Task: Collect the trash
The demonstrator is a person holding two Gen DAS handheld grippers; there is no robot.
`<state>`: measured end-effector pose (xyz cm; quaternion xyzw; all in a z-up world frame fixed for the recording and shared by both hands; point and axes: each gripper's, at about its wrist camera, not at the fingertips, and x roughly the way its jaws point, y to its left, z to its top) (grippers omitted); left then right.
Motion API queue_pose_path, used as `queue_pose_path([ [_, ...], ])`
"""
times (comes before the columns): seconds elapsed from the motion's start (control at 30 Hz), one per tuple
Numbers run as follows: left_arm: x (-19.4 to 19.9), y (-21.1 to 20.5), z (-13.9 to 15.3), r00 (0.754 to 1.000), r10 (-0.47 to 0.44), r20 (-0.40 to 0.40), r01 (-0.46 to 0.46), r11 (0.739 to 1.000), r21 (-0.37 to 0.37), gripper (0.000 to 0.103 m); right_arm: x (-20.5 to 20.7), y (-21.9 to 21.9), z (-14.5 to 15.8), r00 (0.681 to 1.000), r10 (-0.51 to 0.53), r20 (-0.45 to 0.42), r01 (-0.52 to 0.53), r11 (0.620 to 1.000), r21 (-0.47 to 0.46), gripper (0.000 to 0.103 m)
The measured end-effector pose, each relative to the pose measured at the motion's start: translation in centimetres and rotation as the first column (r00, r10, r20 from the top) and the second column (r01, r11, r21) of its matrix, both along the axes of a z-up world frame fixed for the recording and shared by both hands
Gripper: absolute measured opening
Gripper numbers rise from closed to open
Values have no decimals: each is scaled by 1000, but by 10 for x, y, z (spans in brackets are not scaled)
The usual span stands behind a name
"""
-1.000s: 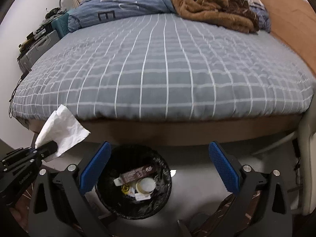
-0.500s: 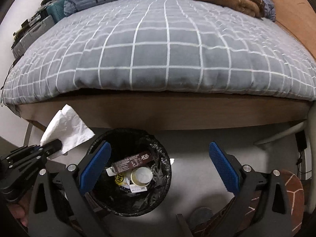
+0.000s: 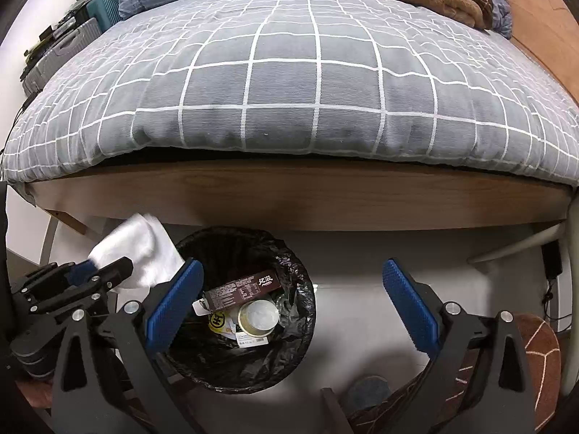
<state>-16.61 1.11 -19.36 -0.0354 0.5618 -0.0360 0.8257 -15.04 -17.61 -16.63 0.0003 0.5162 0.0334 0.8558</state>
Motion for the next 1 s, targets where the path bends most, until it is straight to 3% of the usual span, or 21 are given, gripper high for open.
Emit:
queue_pose_path([
  [0.23, -3, -2, 15, 998, 3, 55, -4, 1000, 17, 71, -1, -2, 2, 1000, 0, 2, 0, 1000, -1, 96],
  [0.3, -5, 0, 24, 997, 0, 75, -1, 1000, 13, 76, -1, -4, 5, 1000, 0, 7, 0, 1000, -1, 96],
  [0.4, -9, 3, 41, 993, -4, 117, 3, 1000, 16, 93, -5, -7, 14, 1000, -4, 24, 4, 1000, 4, 96],
  [0.63, -15, 8, 83, 980, -9, 197, 6, 1000, 16, 97, -14, -13, 50, 996, -9, 89, 9, 1000, 7, 96],
  [1.0, -40, 6, 160, 947, -11, 321, 11, 1000, 1, 97, -42, -17, 141, 966, -15, 257, 11, 1000, 17, 96],
])
